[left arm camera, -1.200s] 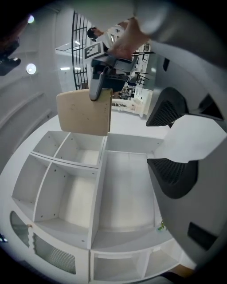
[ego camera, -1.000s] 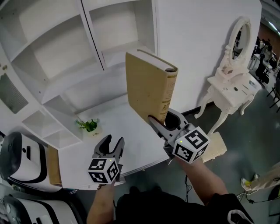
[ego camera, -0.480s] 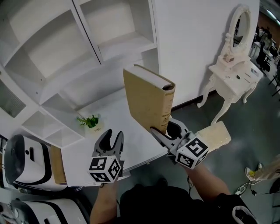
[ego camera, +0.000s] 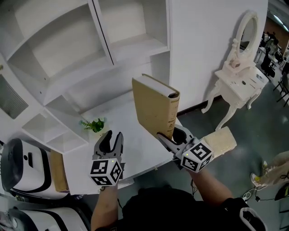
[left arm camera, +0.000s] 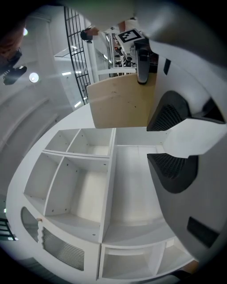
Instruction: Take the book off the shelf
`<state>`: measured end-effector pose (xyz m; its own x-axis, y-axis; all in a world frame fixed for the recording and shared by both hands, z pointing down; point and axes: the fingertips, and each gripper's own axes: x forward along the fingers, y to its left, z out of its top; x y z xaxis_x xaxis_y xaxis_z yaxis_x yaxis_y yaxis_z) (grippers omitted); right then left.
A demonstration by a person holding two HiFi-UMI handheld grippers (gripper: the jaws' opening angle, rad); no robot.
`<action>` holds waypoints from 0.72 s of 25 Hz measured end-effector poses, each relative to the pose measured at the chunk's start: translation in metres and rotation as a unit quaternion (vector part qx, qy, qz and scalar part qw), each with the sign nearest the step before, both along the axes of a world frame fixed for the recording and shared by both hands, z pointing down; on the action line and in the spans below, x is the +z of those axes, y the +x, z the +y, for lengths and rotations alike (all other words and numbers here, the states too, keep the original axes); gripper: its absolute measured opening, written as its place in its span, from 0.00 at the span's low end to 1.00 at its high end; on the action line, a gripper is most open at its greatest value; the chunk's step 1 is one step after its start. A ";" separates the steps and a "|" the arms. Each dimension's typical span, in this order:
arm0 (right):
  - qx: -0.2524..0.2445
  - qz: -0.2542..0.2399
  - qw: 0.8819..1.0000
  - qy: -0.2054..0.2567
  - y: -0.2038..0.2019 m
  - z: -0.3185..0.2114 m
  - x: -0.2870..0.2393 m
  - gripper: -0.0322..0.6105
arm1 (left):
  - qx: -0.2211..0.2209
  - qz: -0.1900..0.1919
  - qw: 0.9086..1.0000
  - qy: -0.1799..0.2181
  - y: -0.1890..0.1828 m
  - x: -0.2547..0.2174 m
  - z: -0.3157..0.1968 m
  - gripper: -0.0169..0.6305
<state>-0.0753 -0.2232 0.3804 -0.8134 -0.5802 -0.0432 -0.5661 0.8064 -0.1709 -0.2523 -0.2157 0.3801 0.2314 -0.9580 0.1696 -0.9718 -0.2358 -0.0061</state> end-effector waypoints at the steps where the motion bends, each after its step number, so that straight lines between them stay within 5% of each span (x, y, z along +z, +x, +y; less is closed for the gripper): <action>1: 0.002 0.001 1.000 -0.003 -0.002 0.000 0.003 0.37 | 0.001 -0.004 1.000 0.001 -0.005 0.001 0.001 0.27; 18: 0.022 0.023 0.999 -0.009 -0.037 -0.011 0.011 0.37 | -0.011 0.006 1.000 -0.005 -0.067 0.010 -0.001 0.29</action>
